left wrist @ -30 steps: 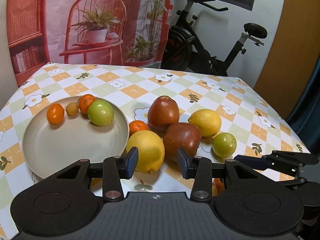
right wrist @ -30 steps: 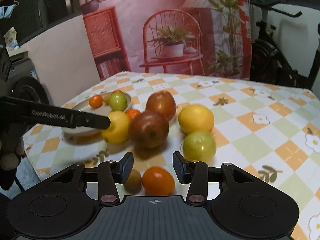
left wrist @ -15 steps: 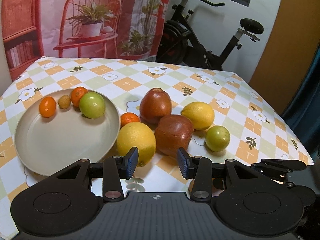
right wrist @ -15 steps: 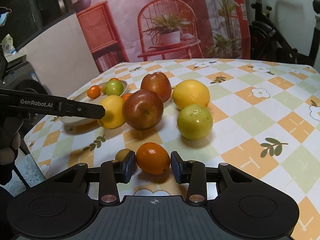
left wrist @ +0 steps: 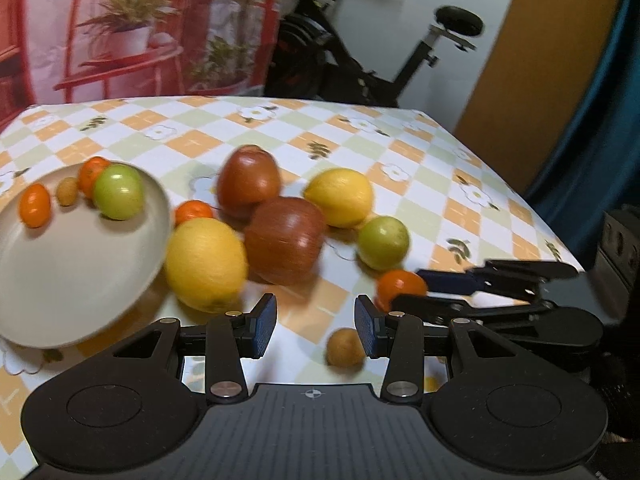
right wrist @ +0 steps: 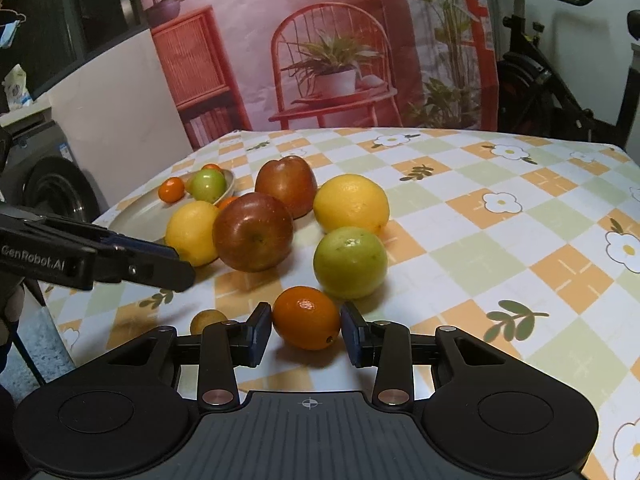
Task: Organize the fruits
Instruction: 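Grasp a tangerine with the right tool while the left tool grasps a small brown kiwi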
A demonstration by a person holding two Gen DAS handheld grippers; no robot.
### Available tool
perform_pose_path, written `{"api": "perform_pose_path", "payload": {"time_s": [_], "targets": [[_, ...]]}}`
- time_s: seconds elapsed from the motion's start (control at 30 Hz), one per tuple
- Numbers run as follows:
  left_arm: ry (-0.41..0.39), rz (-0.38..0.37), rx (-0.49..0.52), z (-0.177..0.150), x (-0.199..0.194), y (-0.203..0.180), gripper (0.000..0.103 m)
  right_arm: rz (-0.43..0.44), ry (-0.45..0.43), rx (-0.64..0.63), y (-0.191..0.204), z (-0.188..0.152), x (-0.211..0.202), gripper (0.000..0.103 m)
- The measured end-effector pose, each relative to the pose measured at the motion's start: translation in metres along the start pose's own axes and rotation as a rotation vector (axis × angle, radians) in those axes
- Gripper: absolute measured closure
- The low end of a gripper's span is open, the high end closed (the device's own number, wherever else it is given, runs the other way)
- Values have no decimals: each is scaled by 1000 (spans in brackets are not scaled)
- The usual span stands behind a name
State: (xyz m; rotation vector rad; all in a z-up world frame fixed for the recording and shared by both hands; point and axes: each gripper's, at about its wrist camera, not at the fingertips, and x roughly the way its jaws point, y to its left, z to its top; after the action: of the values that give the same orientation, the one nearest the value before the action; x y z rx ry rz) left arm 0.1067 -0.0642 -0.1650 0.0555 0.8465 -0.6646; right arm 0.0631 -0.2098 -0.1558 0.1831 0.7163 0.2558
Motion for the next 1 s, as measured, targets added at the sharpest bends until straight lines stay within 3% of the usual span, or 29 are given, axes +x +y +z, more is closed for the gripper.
{"api": "perform_pose_path", "payload": {"time_s": [0.17,0.53,0.67,1.0], "targets": [[44,-48,26,-4,10,-7,58,2,-6,6,-1,-2,0,68],[118,-84,-30,-10,28,0,59,1,-7,7,-2,-2,-1,68],[119,-85,-31,-11,32,1,73,2,-7,7,-1,-2,-1,68],[73,-37,-41,-8,22,6,73,-1,-4,5,-2,-2,0,68]]}}
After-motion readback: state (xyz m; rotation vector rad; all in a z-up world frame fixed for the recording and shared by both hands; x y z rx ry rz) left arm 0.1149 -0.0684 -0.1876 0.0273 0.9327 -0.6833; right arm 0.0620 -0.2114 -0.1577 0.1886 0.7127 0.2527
